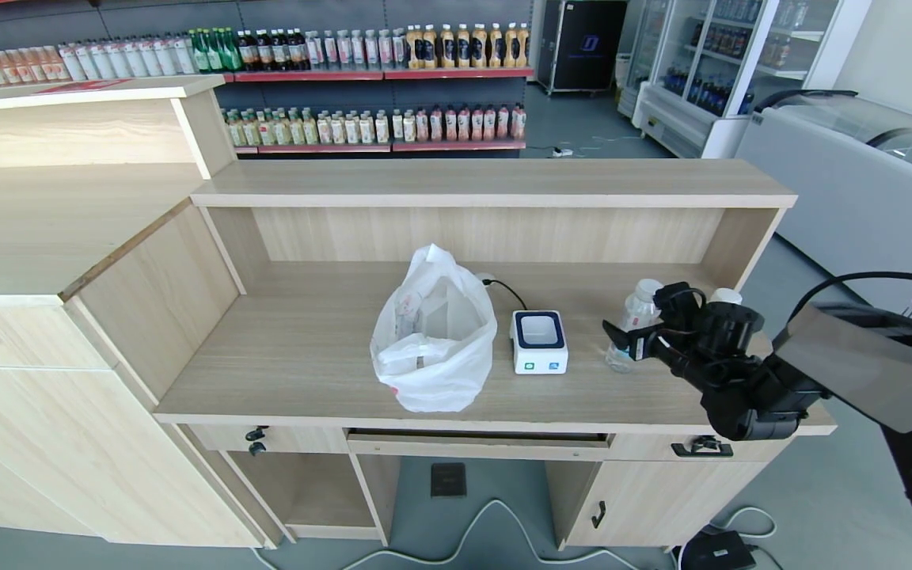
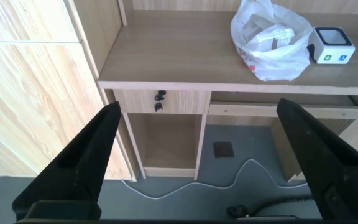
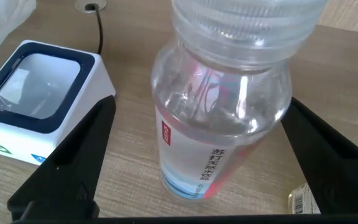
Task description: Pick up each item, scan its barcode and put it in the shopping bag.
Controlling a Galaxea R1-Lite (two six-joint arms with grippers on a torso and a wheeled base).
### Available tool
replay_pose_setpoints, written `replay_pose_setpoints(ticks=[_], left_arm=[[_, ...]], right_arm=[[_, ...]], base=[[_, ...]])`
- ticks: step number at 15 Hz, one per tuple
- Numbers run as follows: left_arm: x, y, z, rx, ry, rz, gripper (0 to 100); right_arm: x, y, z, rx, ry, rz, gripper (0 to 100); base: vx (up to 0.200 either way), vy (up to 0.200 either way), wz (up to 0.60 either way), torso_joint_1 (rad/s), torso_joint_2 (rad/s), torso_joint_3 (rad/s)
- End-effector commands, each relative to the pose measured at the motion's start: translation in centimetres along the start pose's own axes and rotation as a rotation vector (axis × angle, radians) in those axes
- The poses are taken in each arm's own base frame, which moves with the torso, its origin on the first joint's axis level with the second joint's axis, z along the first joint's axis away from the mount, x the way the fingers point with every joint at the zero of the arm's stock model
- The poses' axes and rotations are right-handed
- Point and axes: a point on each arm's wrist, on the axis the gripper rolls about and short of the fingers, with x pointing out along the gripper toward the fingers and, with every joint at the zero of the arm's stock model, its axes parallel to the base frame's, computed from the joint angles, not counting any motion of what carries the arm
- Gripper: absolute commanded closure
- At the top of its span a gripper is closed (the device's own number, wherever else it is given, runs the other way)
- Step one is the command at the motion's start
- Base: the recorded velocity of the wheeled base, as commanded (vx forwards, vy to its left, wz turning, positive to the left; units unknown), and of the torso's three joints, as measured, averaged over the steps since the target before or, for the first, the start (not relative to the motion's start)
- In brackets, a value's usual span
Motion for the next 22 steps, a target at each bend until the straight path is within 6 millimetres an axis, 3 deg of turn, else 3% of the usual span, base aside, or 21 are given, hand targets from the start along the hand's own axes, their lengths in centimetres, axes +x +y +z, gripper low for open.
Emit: replay_pose_setpoints(ticks=[1, 18, 19, 22], left_arm=[[0.0, 0.0, 0.0, 0.0, 0.001, 0.0, 0], [0.0, 0.0, 0.0, 0.0, 0.001, 0.0, 0], [0.0, 0.0, 0.0, 0.0, 0.001, 0.0, 0], [0.0, 0.0, 0.0, 0.0, 0.0, 0.0, 0]], right_arm=[[0.5, 0.6, -0.2, -0.002, -0.006, 0.014, 0], [2.9, 1.2, -2.4, -0.001, -0.007, 0.028, 0], [3.3, 1.2, -2.2, -0.002, -0.013, 0.028, 100], [3.4, 1.2, -1.9, -0.003, -0.005, 0.028, 100]], base=[[0.0, 0.0, 0.0, 0.0, 0.0, 0.0], [0.0, 0.0, 0.0, 0.0, 0.0, 0.0], [0.0, 0.0, 0.0, 0.0, 0.0, 0.0], [0.0, 0.0, 0.0, 0.0, 0.0, 0.0]])
